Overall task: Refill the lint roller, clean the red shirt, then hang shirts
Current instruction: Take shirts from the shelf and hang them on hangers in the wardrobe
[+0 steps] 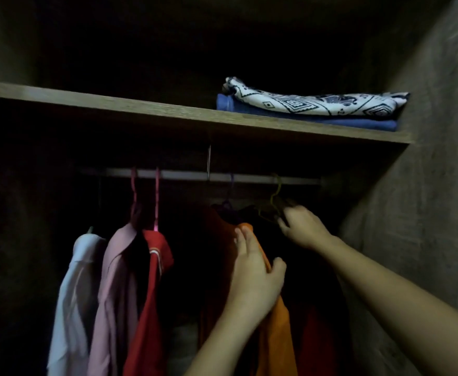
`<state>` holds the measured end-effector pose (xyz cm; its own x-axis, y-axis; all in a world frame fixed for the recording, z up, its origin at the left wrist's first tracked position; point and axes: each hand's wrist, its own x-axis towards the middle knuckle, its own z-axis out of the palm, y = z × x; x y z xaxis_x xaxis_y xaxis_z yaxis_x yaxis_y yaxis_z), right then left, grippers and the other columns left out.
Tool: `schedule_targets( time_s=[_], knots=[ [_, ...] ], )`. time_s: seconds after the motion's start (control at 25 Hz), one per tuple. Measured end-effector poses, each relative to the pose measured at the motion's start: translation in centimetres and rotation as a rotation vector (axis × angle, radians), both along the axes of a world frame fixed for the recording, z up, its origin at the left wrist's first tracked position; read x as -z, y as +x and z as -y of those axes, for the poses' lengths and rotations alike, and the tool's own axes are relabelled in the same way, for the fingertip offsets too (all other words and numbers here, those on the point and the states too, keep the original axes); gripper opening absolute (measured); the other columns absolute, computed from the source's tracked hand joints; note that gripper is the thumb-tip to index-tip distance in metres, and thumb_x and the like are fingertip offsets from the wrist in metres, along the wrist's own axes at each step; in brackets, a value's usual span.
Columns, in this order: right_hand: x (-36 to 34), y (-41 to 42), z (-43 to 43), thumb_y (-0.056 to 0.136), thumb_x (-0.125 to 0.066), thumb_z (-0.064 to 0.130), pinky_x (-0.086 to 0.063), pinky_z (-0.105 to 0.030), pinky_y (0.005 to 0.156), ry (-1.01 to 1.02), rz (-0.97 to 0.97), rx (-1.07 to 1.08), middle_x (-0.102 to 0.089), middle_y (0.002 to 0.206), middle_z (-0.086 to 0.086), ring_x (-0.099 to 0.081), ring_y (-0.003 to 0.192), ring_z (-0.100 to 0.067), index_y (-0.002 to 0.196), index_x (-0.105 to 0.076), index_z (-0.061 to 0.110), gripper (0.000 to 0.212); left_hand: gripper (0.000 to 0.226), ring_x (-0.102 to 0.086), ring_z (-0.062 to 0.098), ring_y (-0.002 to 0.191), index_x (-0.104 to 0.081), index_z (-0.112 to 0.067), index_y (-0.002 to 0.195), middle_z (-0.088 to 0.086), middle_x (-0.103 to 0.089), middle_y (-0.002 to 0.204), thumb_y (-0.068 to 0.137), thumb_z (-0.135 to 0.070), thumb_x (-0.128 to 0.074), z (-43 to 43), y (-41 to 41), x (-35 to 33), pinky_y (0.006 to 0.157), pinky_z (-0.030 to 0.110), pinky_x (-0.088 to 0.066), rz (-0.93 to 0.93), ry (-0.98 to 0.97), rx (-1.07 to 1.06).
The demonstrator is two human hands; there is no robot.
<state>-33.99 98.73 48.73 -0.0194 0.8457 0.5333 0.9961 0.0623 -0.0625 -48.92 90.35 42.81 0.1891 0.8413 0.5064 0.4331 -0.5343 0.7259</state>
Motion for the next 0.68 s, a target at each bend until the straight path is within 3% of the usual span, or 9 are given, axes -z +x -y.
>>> schedule_targets(
  time_s=[0.04, 0.12, 0.2, 0.28, 0.4, 0.56, 0.68],
  knots=[
    [0.2, -0.5, 0.8, 0.096, -0.038, 0.039, -0.039, -0.032, 0.101, 0.112, -0.005, -0.137, -0.05, 0.136, -0.014, -0.048, 0.125, -0.029, 0.132, -0.046, 0.011, 0.047, 0.078, 0.003, 0.015, 0.145, 0.005, -0.009, 0.147, 0.006, 0.007, 0.158, 0.093, -0.027, -0.048, 0.5, -1.6, -0.3, 0.109, 0.015, 0.0, 0.016, 0.141, -0.085],
    [0.7, -2.0, 2.9, 0.089, -0.021, 0.06, -0.023, -0.025, 0.111, 0.145, 0.127, -0.431, -0.038, 0.149, -0.005, -0.034, 0.138, -0.019, 0.143, -0.033, 0.016, 0.071, 0.076, 0.003, 0.016, 0.145, -0.001, -0.007, 0.147, 0.009, 0.002, 0.158, 0.092, -0.023, -0.05, 0.4, -5.1, -1.0, 0.11, 0.016, 0.001, 0.012, 0.325, -0.292],
    [1.7, -3.5, 3.9, 0.084, -0.014, 0.065, -0.007, -0.025, 0.115, 0.029, 0.398, -0.584, -0.018, 0.156, 0.004, -0.014, 0.144, -0.009, 0.148, -0.02, 0.02, 0.078, 0.078, -0.002, 0.024, 0.146, 0.0, -0.003, 0.147, 0.016, -0.003, 0.157, 0.09, -0.021, -0.051, -0.7, -8.6, -1.3, 0.115, 0.026, -0.009, -0.065, 0.251, -0.493],
    [2.8, -4.3, 3.7, 0.086, -0.017, 0.064, 0.003, -0.026, 0.115, -0.031, 0.574, -0.614, -0.008, 0.157, 0.005, -0.002, 0.143, -0.005, 0.149, -0.014, 0.021, 0.076, 0.081, -0.019, 0.033, 0.142, -0.001, 0.001, 0.146, 0.023, -0.016, 0.154, 0.089, -0.021, -0.054, -1.6, -11.2, -1.2, 0.111, 0.037, -0.025, -0.156, 0.04, -0.615],
    [3.4, -4.8, 3.1, 0.085, -0.014, 0.064, 0.007, -0.026, 0.114, -0.011, 0.617, -0.63, -0.011, 0.158, 0.002, -0.001, 0.143, -0.007, 0.148, -0.016, 0.019, 0.078, 0.072, -0.047, 0.043, 0.12, -0.012, -0.001, 0.145, 0.028, -0.046, 0.134, 0.087, -0.014, -0.052, -1.6, -12.0, 0.1, 0.095, 0.042, -0.04, -0.221, -0.168, -0.663],
    [3.8, -4.9, 2.6, 0.079, -0.003, 0.069, 0.003, -0.027, 0.114, -0.034, 0.642, -0.632, -0.013, 0.158, -0.002, -0.007, 0.146, -0.013, 0.148, -0.015, 0.015, 0.089, 0.068, -0.051, 0.041, 0.117, -0.018, -0.011, 0.146, 0.025, -0.053, 0.127, 0.085, -0.005, -0.048, -1.6, -9.1, 0.9, 0.098, 0.039, -0.039, -0.183, -0.173, -0.569],
    [4.1, -4.7, 2.5, 0.078, 0.0, 0.07, 0.002, -0.028, 0.114, -0.028, 0.643, -0.613, -0.013, 0.158, -0.006, -0.006, 0.146, -0.017, 0.148, -0.014, 0.012, 0.092, 0.068, -0.05, 0.042, 0.119, -0.014, -0.006, 0.146, 0.026, -0.051, 0.128, 0.086, -0.005, -0.046, -1.6, -7.8, 0.7, 0.101, 0.039, -0.038, -0.134, -0.187, -0.551]
  ],
)
